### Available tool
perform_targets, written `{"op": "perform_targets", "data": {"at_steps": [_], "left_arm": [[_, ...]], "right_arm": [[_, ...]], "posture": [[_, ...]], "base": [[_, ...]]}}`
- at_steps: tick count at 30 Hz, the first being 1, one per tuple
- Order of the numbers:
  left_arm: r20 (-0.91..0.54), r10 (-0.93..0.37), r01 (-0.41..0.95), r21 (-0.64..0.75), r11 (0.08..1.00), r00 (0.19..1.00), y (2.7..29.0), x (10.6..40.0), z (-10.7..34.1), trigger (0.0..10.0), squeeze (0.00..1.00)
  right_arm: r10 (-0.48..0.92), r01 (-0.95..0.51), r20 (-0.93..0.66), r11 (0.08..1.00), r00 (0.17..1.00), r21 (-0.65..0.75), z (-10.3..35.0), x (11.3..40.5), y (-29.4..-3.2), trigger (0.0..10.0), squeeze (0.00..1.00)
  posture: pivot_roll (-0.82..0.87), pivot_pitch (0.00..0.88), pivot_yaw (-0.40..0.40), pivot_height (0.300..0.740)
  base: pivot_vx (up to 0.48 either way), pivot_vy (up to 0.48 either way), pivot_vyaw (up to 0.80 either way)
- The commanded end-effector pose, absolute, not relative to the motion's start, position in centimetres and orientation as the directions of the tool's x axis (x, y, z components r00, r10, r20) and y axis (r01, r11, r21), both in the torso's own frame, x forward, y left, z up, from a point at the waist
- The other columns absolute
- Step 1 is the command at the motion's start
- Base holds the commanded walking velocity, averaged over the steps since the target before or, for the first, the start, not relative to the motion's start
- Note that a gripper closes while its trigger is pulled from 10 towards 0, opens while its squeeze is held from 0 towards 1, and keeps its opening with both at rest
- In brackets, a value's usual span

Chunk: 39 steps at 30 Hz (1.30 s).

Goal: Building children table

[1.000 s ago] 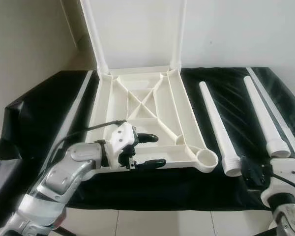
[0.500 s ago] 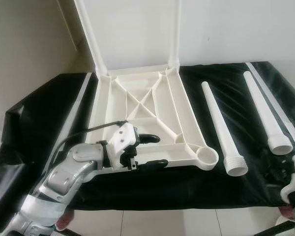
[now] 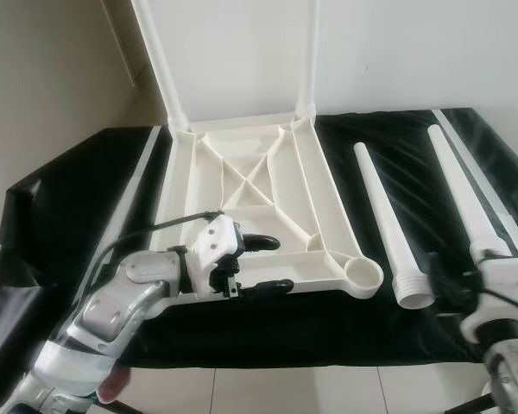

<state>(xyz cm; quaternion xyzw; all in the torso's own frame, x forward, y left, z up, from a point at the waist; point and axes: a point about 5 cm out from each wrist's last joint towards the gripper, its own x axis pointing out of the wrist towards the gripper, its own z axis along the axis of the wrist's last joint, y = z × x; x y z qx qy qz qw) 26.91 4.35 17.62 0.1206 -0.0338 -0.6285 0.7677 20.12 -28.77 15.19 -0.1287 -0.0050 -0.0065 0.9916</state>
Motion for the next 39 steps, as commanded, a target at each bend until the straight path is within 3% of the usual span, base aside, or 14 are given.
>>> {"op": "perform_targets", "data": {"at_steps": [1,20,39], "left_arm": [[-0.107,-0.973,0.957,0.23,0.175,0.204,4.5,26.9,17.7,10.0,0.0],[-0.096,-0.974,0.956,0.234,0.177,0.204,4.3,26.9,17.8,10.0,0.0],[-0.09,-0.975,0.956,0.234,0.179,0.205,4.2,27.0,17.9,10.0,0.0]], "right_arm": [[0.014,-0.012,0.007,0.967,1.0,-0.253,15.2,20.1,-28.3,10.0,0.0],[0.092,-0.137,-0.151,0.938,0.984,-0.319,13.1,19.8,-28.7,10.0,0.0],[-0.002,-0.032,-0.101,0.943,0.995,-0.332,14.1,19.2,-30.3,10.0,0.0]], "posture": [[-0.06,0.024,0.065,0.74],[-0.07,0.009,0.053,0.74],[-0.08,0.013,0.055,0.74]], "base": [[0.0,0.0,0.0],[0.0,0.0,0.0],[0.0,0.0,0.0]]}}
